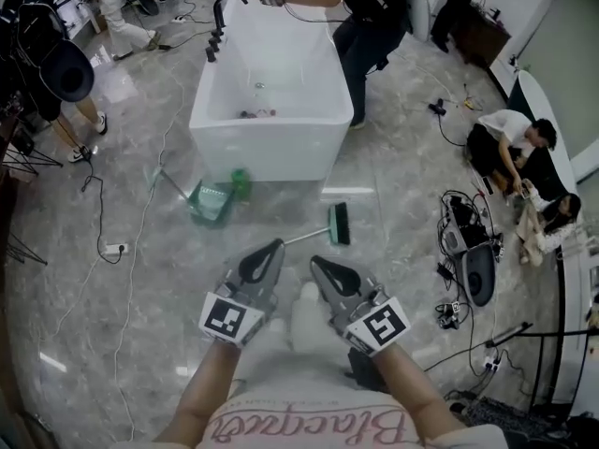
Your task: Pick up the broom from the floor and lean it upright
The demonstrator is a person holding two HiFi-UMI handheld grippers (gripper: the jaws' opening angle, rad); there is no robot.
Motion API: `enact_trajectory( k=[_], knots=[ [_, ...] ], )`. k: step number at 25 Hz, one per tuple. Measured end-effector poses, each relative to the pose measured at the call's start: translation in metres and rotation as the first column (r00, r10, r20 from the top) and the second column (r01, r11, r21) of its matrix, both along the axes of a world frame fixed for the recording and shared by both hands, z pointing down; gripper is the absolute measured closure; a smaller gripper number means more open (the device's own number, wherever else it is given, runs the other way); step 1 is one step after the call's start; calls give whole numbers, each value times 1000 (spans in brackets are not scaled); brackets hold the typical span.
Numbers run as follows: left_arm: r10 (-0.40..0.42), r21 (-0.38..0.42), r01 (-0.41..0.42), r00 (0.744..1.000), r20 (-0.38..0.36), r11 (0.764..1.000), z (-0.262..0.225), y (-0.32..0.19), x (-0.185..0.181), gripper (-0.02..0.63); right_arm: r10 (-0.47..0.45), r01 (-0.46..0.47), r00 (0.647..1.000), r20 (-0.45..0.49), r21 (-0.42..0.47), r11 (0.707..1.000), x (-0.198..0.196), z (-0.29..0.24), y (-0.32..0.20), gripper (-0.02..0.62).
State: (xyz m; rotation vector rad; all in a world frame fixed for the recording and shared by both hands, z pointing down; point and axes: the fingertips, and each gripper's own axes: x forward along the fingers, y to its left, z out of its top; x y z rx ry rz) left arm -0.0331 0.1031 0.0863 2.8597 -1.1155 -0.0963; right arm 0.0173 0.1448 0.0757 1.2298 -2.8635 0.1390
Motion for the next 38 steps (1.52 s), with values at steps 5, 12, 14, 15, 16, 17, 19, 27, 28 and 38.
enact_trajectory(
  k=[5, 12, 14, 15, 16, 17, 19, 27, 28, 38],
  knots=[
    [5, -4, -5, 1000, 12, 1000, 7, -57, 23, 606, 18, -17, 998, 62, -20, 1000, 16, 3, -61, 594],
    [-24, -35, 25, 999, 23, 999, 13, -146, 50, 606, -16, 22, 997, 77, -68, 997, 44, 11, -150, 594],
    [-49, -41, 49, 999, 11, 998, 14, -166, 55, 606, -25, 35, 996, 88, -113, 993, 51, 17, -170, 594],
    [-58, -43, 58, 998, 3, 997, 16, -174, 57, 606, -32, 43, 996, 89, -131, 990, 53, 21, -178, 594],
    [-65, -49, 65, 998, -4, 997, 19, -181, 59, 606, -42, 53, 996, 83, -142, 988, 54, 25, -184, 594],
    [-71, -59, 71, 997, -10, 996, 25, -187, 60, 606, -55, 65, 996, 69, -147, 987, 53, 31, -190, 594],
    [-79, -88, 78, 997, -13, 993, 38, -201, 62, 606, -85, 88, 996, 26, -153, 984, 50, 45, -203, 594],
    [-88, -114, 88, 996, 5, 990, 116, -250, 50, 606, -30, 36, 998, 61, -103, 994, 44, 107, -260, 594],
    [-84, -113, 84, 996, 5, 990, 130, -258, 48, 606, -11, 17, 998, 67, -98, 995, 44, 119, -270, 594],
    [-12, -25, 14, 995, 95, 1000, 304, -325, 53, 606, -27, 27, 1000, -9, 11, 1000, 27, 292, -336, 594]
  ],
)
